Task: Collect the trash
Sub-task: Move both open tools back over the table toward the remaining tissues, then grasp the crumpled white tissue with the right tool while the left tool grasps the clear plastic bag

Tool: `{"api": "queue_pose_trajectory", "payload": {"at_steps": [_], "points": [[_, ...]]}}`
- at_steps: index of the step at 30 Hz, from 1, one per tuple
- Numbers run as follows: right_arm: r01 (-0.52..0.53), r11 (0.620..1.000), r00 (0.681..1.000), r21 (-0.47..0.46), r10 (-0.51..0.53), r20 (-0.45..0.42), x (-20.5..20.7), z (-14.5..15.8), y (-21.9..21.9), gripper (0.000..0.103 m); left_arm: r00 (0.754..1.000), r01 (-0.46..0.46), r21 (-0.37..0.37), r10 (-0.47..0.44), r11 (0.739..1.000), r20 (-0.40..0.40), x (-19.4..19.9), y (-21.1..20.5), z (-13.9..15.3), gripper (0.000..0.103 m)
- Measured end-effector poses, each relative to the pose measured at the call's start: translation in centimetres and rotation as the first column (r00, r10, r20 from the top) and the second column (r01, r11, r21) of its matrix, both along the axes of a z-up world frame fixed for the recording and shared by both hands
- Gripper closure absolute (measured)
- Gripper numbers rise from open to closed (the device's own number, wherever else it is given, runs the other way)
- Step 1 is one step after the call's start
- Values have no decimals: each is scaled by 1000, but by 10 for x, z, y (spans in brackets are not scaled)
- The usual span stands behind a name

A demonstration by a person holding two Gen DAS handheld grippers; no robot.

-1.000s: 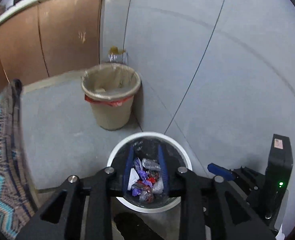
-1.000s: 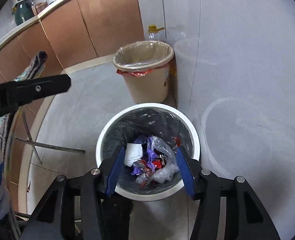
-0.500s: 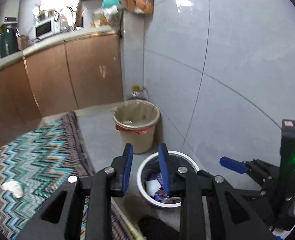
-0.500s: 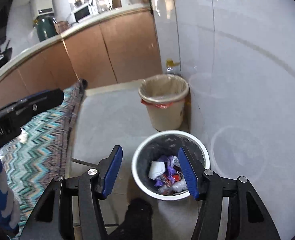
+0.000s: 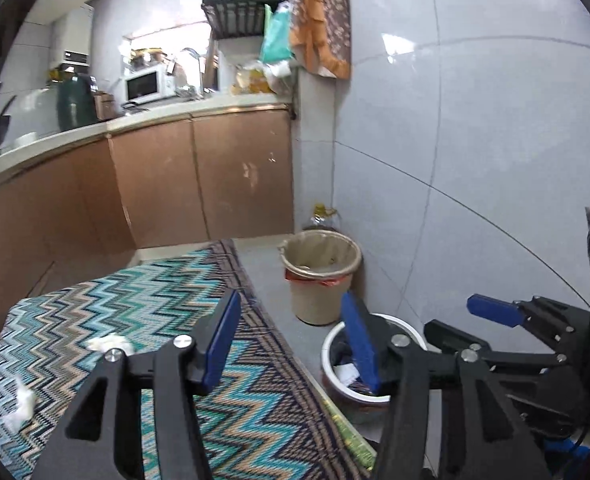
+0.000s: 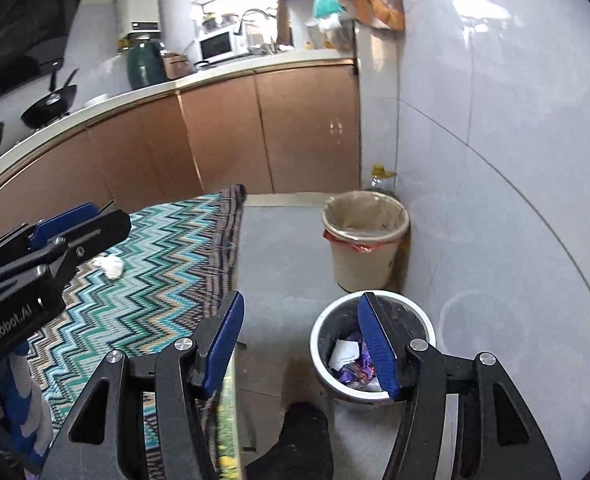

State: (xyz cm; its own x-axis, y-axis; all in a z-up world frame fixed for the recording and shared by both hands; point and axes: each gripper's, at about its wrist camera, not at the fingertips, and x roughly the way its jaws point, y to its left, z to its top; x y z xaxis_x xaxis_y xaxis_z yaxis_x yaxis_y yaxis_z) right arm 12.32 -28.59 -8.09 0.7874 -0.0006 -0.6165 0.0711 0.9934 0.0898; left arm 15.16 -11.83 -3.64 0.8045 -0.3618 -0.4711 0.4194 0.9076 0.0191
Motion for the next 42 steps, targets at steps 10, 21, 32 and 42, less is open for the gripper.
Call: {"api": "queue_pose_trajectory", "payload": {"at_steps": [10, 21, 32, 42], "points": [[-91, 995, 995, -52, 92, 26, -20, 22, 55, 41, 994, -92, -40, 94, 995, 54, -37, 69, 13, 48], [-175, 979, 983, -104, 181, 41, -32, 35, 110, 27, 978, -193, -69, 198, 979, 68, -60, 130, 14, 46], [-231, 963, 970, -136, 239, 45, -39, 35, 150, 9, 948, -305, -62, 309, 950, 75, -74, 175, 4, 44], [-245, 966, 969, -81, 247, 14, -37, 26, 160, 4, 932, -352, -57, 355, 934, 69, -80, 195, -5, 41]]}}
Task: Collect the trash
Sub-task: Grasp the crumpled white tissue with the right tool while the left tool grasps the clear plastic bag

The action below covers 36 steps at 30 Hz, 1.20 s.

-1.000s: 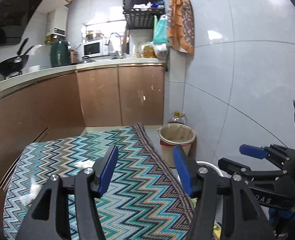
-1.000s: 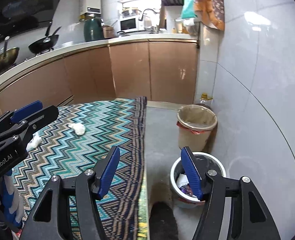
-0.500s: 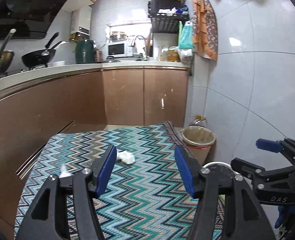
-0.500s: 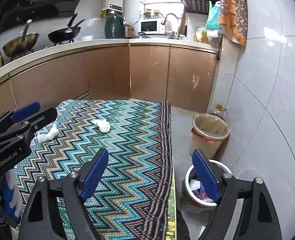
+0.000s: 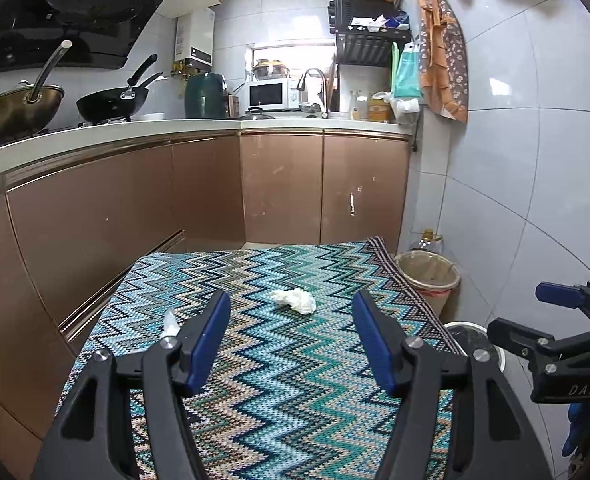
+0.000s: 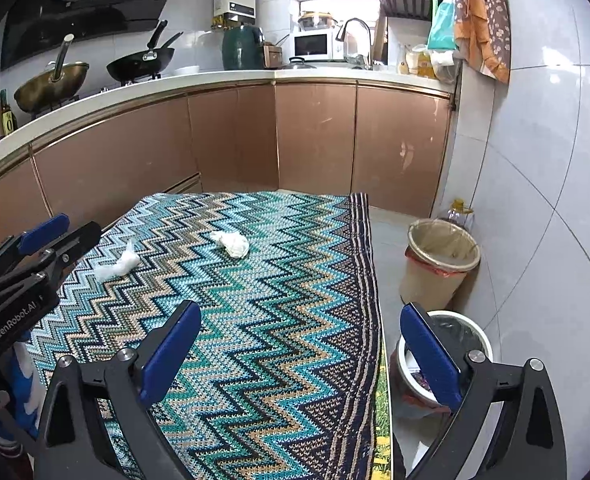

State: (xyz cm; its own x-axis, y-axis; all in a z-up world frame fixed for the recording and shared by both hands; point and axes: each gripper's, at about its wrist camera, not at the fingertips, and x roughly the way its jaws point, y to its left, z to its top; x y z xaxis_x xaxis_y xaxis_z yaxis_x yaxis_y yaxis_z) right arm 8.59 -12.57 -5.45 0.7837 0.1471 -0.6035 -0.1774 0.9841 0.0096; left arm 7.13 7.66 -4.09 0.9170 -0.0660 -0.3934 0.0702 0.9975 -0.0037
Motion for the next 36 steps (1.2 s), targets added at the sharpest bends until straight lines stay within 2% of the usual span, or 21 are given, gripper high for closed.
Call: {"api": "queue_pose_trajectory", "payload": {"at_steps": [4, 6, 16, 19, 25, 28, 31, 36], "points": [[-12, 1000, 1000, -5, 12, -5, -1, -2, 4, 4, 1000, -10, 2, 10, 1000, -4, -2, 4, -2, 41], [-14, 1000, 1000, -5, 14, -1, -1, -2, 5, 0, 1000, -15, 3, 15, 1000, -8, -2, 5, -3, 41], [-32, 999, 999, 41, 31, 20, 0, -6, 5, 0, 999, -31, 14, 31, 999, -19, -1, 7, -8, 41], [-20, 999, 1000, 30, 19, 25, 0, -7, 6, 0, 999, -36, 16, 36, 999, -25, 0, 7, -10, 41], [-35, 999, 999, 25, 35, -22, 5, -16, 14, 0, 999, -45, 8, 45, 999, -31, 1, 9, -17, 40], [-33, 999, 998, -31, 32, -49, 5, -24, 24, 0, 998, -50, 27, 52, 998, -47, 4, 10, -24, 40], [-37, 995, 998, -95, 32, -58, 2, -31, 32, 0, 994, -50, 37, 53, 998, -95, 9, 12, -35, 40], [-56, 987, 997, -152, 48, -56, -3, -34, 40, 0, 984, -58, 41, 64, 997, -165, 19, 20, -52, 40]]}}
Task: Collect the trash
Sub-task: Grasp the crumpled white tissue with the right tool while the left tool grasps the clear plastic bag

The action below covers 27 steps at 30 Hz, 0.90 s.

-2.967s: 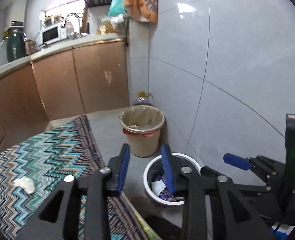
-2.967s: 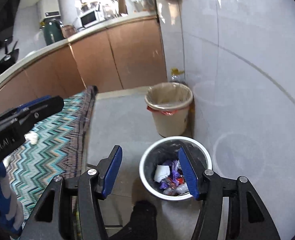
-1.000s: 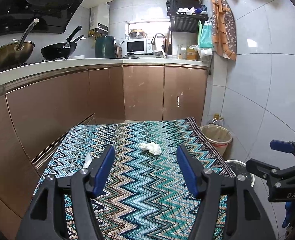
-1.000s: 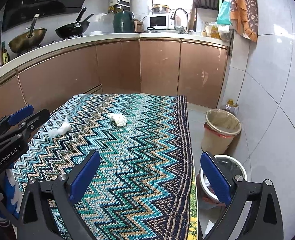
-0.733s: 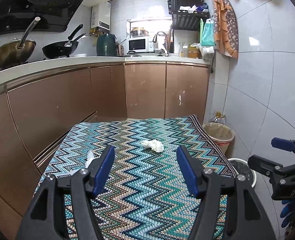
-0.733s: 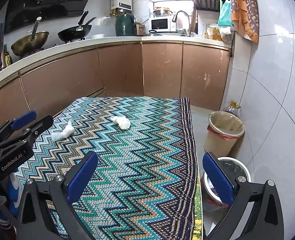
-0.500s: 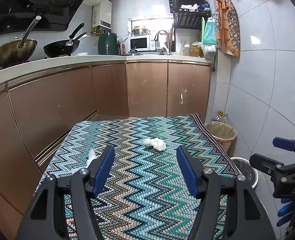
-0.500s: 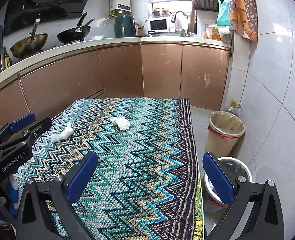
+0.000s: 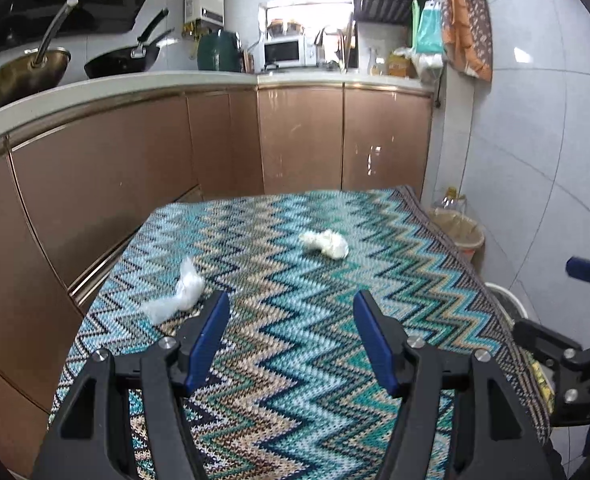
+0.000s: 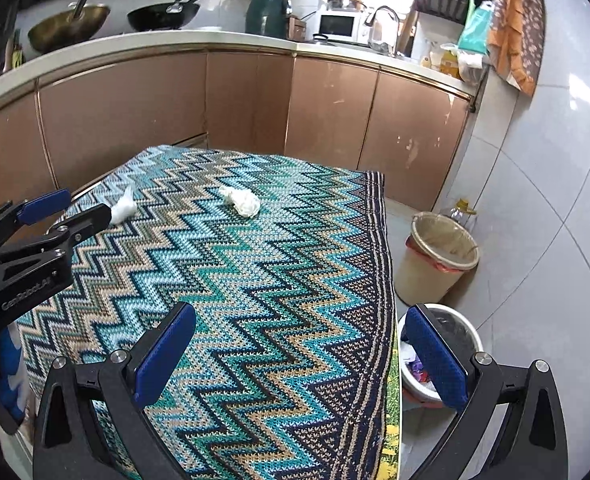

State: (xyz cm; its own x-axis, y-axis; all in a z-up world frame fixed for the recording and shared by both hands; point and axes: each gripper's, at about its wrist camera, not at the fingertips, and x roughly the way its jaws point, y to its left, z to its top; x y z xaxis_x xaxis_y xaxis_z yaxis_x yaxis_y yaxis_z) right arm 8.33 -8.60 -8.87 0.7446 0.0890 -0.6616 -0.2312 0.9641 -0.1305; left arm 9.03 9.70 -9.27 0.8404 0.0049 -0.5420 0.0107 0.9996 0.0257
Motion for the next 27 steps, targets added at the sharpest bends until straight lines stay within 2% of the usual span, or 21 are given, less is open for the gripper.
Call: {"api": "queue_pose_trajectory", "payload": {"at_steps": [7, 12, 17, 22, 27], "points": [[-24, 1000, 1000, -11, 24, -8, 11, -2, 4, 0, 998, -41, 41, 43, 998, -46, 14, 25, -14, 40], [-62, 997, 997, 35, 64, -37, 37, -2, 3, 0, 995, -58, 42, 61, 997, -78, 31, 72, -18, 41], [-109, 989, 991, 101, 115, -64, 78, -4, 10, 0, 994, 6, 12, -5, 1000, -107, 48, 114, -22, 41], [-163, 973, 978, 165, 181, -104, 131, -17, 27, 2, 982, 74, -1, -73, 997, -176, 85, 131, -41, 41], [-208, 961, 959, 180, 236, -156, 185, -41, 54, 14, 970, 66, -38, -73, 997, -233, 125, 134, -66, 42]]}}
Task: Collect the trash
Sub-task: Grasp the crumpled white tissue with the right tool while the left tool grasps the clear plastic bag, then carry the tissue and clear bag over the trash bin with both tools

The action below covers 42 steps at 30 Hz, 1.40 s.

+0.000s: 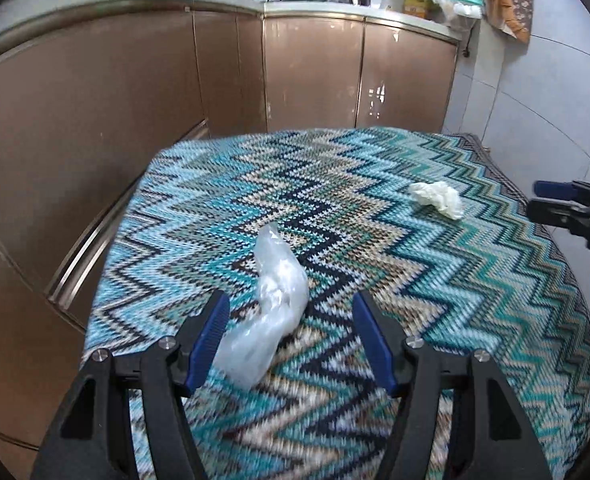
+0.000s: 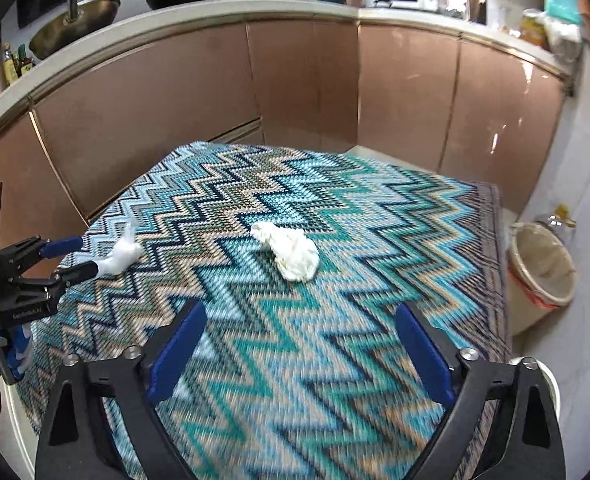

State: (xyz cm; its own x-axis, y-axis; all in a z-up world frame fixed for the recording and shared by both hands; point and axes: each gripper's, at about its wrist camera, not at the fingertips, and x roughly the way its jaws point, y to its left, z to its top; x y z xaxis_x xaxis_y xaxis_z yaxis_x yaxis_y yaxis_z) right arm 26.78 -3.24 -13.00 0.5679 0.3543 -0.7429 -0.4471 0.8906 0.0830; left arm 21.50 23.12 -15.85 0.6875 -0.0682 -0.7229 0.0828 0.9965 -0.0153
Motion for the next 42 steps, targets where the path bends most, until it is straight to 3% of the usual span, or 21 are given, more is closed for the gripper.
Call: {"api": "queue_pose_trajectory", "payload": {"at_steps": [5, 7, 12, 16, 20, 24, 32, 42], "points": [[-44, 999, 998, -5, 44, -42, 47, -24, 24, 20, 999, -9, -17, 9, 1000, -41, 23, 0, -17, 51], [-57, 998, 997, -4, 56, -57, 58, -32, 30, 22, 998, -20, -2, 20, 1000, -63, 28, 1, -24, 62], [-66, 998, 993, 8, 66, -95, 81, -51, 37, 28, 995, -43, 17, 45, 999, -92, 33, 1, -34, 68], [-84, 996, 988, 38, 88, -124, 88, -57, 40, 43, 994, -49, 33, 52, 998, -97, 34, -2, -36, 71], [-99, 994, 984, 52, 105, -145, 88, -62, 42, 69, 993, -69, 57, 74, 996, -97, 36, -5, -36, 71], [-107, 993, 983, 55, 114, -146, 85, -62, 41, 85, 992, -85, 97, 93, 992, -84, 37, -11, -36, 71], [-119, 990, 987, 73, 126, -100, 65, -39, 31, 88, 992, -124, 143, 128, 982, -16, 22, -21, -22, 74], [-129, 988, 991, 90, 132, -25, 5, 1, 11, 88, 990, -119, 194, 101, 974, 101, -14, -51, 19, 75]]}}
